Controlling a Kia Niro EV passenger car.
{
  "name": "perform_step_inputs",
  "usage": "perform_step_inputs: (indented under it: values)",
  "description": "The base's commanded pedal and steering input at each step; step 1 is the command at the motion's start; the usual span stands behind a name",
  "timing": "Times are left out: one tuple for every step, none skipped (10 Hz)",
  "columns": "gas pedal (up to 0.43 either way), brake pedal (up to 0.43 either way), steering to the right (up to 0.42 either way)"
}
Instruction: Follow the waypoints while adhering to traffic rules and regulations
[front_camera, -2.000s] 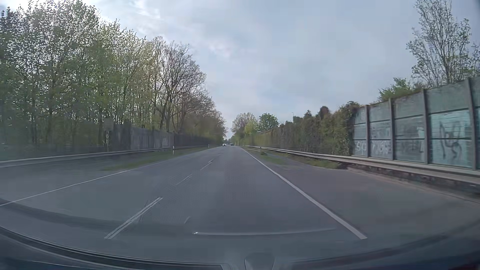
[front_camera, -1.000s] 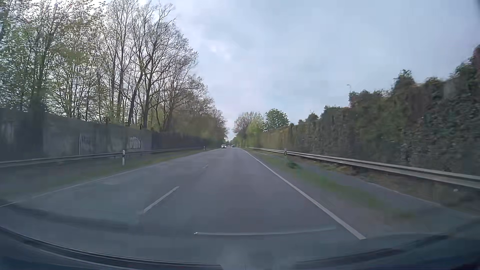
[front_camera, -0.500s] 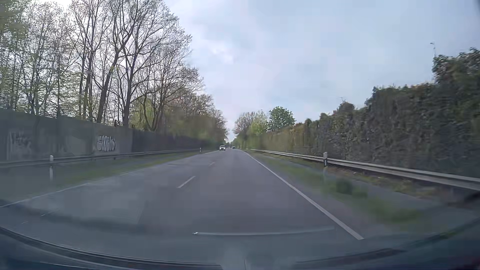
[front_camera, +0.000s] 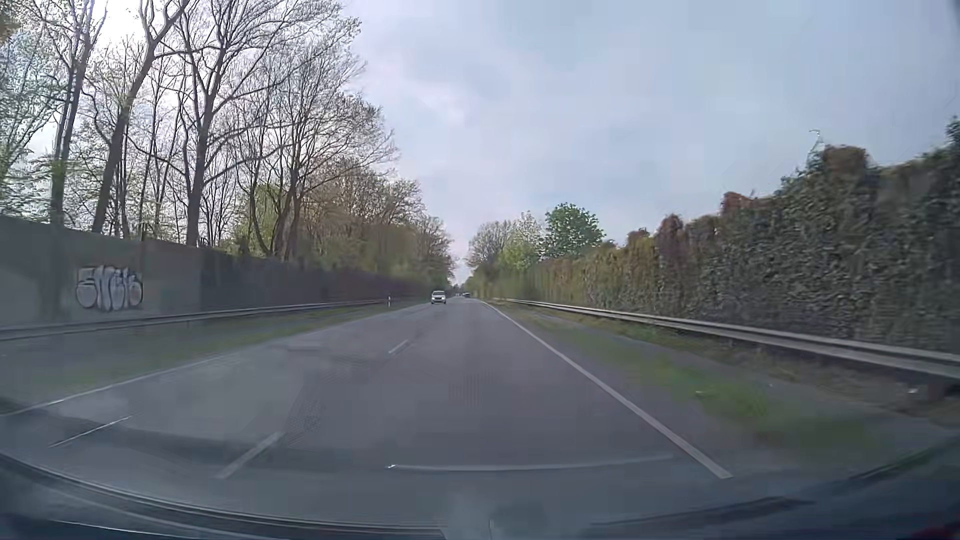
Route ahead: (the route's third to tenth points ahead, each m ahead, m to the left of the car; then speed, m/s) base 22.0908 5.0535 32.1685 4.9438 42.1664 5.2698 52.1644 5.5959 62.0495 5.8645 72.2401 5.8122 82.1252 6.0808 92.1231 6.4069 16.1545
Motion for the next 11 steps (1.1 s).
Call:
perform_step_inputs:
  values:
    - [0.118,0.000,-0.003]
    - [0.118,0.000,-0.003]
    - [0.118,0.000,-0.004]
    - [0.118,0.000,-0.004]
    - [0.118,0.000,-0.004]
    - [0.118,0.000,-0.004]
    - [0.118,0.000,-0.004]
    - [0.118,0.000,-0.004]
    - [0.118,0.000,-0.004]
    - [0.118,0.000,-0.005]
    - [0.118,0.000,-0.005]
